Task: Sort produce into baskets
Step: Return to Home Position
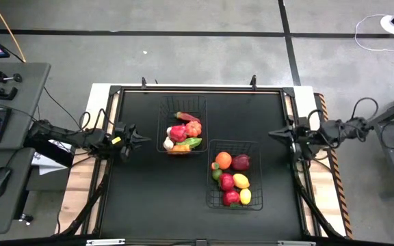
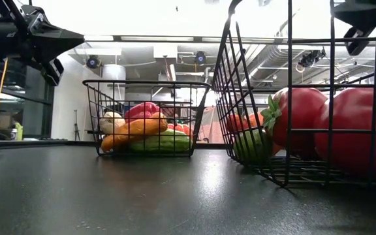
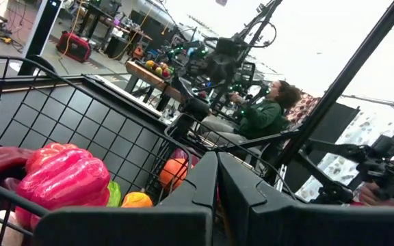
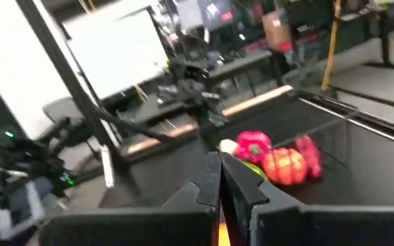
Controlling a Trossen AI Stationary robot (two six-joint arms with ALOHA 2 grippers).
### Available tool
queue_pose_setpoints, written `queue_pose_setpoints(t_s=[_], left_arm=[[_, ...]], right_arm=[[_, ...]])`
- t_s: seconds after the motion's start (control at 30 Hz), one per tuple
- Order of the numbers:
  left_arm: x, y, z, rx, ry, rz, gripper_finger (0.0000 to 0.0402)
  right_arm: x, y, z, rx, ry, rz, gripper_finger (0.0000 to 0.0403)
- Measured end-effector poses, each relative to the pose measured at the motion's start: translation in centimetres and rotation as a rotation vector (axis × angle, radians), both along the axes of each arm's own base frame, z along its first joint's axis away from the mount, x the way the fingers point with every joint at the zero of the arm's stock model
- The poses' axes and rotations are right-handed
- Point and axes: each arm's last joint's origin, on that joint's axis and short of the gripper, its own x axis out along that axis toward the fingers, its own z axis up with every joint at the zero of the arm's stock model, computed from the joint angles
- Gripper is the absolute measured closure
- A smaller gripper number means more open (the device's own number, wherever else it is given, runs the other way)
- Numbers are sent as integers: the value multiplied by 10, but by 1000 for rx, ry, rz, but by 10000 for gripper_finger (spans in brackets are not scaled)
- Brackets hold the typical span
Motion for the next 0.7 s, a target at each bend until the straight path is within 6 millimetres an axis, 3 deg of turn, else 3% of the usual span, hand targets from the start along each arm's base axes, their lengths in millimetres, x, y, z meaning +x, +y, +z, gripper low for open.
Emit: queue_pose_setpoints(t_s=[0.33, 0.7], left_arm=[[0, 0, 0, 0, 2, 0, 401], [0, 0, 0, 1, 4, 0, 401]], right_arm=[[24, 6, -29, 32, -331, 137, 403], [39, -6, -54, 17, -242, 196, 403]])
